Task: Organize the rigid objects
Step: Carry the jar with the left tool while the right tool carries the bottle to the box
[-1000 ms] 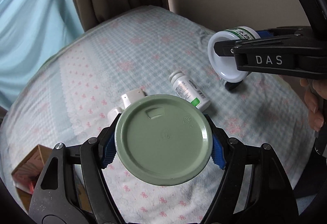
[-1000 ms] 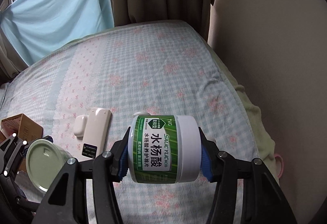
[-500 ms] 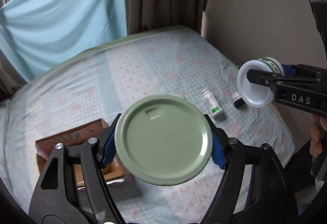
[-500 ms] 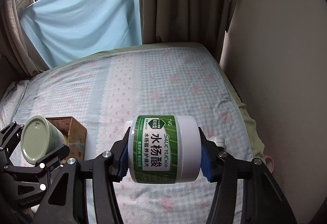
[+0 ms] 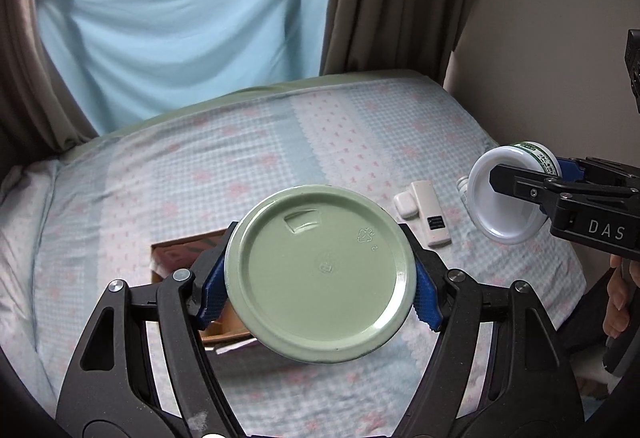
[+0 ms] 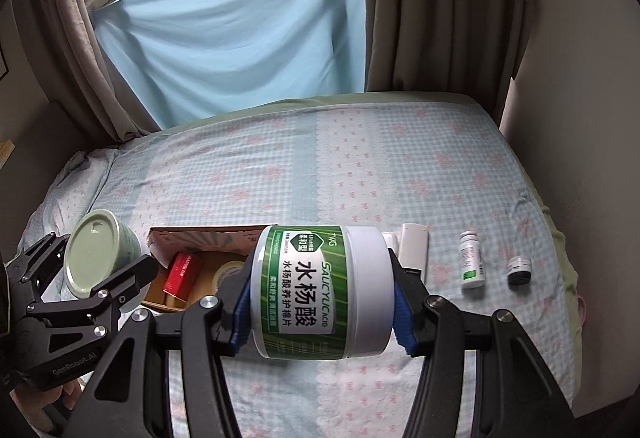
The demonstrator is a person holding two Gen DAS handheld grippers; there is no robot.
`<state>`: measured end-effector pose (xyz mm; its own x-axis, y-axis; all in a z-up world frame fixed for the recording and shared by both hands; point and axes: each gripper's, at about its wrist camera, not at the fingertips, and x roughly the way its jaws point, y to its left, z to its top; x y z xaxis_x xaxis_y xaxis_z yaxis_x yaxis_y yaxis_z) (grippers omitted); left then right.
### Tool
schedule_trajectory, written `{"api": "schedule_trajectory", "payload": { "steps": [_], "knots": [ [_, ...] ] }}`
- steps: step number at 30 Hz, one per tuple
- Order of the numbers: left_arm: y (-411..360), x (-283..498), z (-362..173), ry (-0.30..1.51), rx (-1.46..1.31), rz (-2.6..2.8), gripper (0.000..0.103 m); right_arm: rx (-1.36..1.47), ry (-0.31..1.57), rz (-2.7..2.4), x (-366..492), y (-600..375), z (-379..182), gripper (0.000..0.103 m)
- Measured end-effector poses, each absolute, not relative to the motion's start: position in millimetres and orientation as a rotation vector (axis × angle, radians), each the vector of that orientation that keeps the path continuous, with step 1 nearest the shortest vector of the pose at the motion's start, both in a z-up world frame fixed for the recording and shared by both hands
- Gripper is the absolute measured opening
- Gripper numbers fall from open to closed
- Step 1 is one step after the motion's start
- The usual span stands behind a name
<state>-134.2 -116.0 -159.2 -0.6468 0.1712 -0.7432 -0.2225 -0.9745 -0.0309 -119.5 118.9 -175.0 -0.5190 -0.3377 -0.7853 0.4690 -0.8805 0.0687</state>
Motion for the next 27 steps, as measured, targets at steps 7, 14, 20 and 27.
{"api": "schedule_trajectory", "payload": {
  "steps": [7, 14, 20, 27],
  "knots": [
    [-202, -134, -180, 0.047, -1.265, 2.678, 0.071, 1.199, 0.177, -2.367, -98, 59, -176, 0.052],
    [-258, -148, -201, -0.034, -1.356, 2.703, 0.071, 1.246, 0.257, -2.264, -101, 7, -195, 0.052],
    [-272, -167, -232, -0.108, -1.46, 2.685, 0.071, 1.282, 0.341, -2.189, -119, -26, -222, 0.052],
    [-265, -197, -292, -0.103, -1.633, 2.576, 0.071, 1.396, 0.449, -2.125, -158, -49, -270, 0.052]
  ]
}}
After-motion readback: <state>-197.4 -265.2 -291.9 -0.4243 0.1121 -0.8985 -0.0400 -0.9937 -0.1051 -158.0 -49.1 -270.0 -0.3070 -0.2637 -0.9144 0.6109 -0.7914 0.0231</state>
